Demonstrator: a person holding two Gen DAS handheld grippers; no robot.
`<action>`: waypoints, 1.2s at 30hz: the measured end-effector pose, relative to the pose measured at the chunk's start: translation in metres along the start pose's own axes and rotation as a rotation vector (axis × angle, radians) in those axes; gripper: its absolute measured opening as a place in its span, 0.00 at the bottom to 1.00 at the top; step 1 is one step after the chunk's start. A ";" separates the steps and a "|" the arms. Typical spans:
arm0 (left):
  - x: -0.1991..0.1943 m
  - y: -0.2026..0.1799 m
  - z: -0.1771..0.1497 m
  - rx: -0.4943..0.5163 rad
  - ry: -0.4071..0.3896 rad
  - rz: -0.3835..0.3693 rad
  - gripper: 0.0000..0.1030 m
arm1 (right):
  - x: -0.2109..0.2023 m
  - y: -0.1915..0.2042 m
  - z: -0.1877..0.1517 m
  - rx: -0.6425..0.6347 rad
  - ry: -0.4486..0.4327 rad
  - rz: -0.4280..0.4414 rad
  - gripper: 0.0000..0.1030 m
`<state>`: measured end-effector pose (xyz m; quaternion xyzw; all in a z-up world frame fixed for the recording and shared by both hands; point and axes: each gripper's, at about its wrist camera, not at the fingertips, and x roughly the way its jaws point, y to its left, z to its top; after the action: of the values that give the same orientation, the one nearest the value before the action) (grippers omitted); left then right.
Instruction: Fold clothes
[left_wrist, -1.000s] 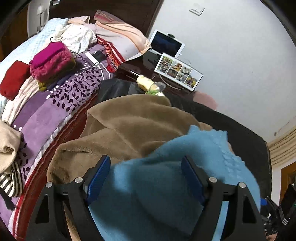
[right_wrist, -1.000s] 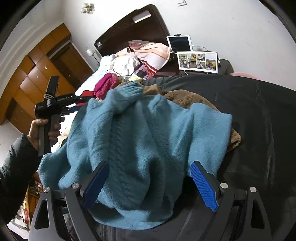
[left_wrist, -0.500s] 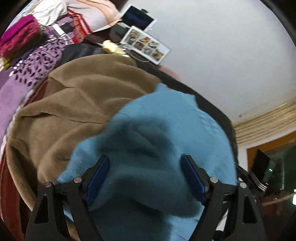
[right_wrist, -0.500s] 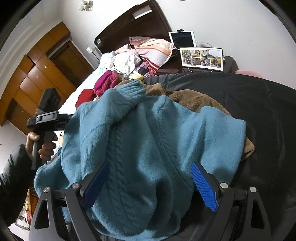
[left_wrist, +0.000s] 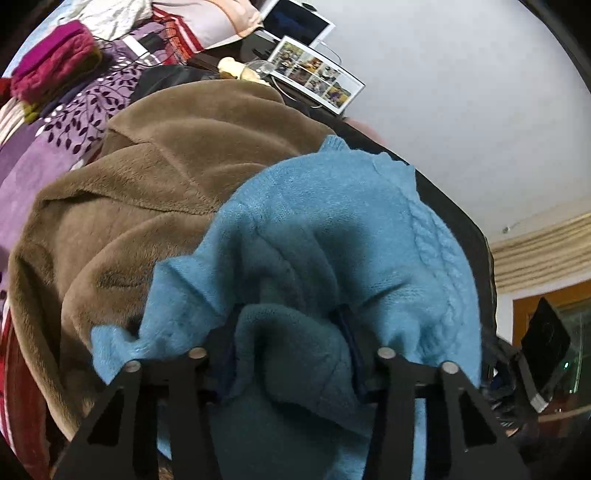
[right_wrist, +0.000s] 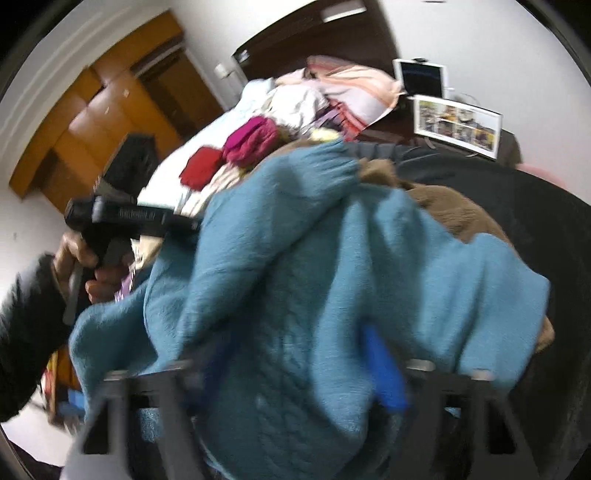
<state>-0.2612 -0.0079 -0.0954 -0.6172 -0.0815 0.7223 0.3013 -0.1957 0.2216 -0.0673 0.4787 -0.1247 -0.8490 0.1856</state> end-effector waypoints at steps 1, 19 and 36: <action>-0.001 -0.002 -0.003 -0.007 -0.005 0.009 0.45 | 0.004 0.001 -0.001 0.006 0.016 0.030 0.36; -0.051 -0.043 -0.117 -0.025 -0.041 0.128 0.33 | -0.039 0.039 -0.074 -0.184 0.063 0.160 0.30; -0.091 -0.043 -0.178 0.039 -0.174 0.221 0.68 | -0.033 0.025 -0.131 -0.229 0.140 0.065 0.30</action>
<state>-0.0740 -0.0677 -0.0377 -0.5513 -0.0248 0.8034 0.2237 -0.0623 0.2089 -0.0995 0.5081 -0.0292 -0.8157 0.2748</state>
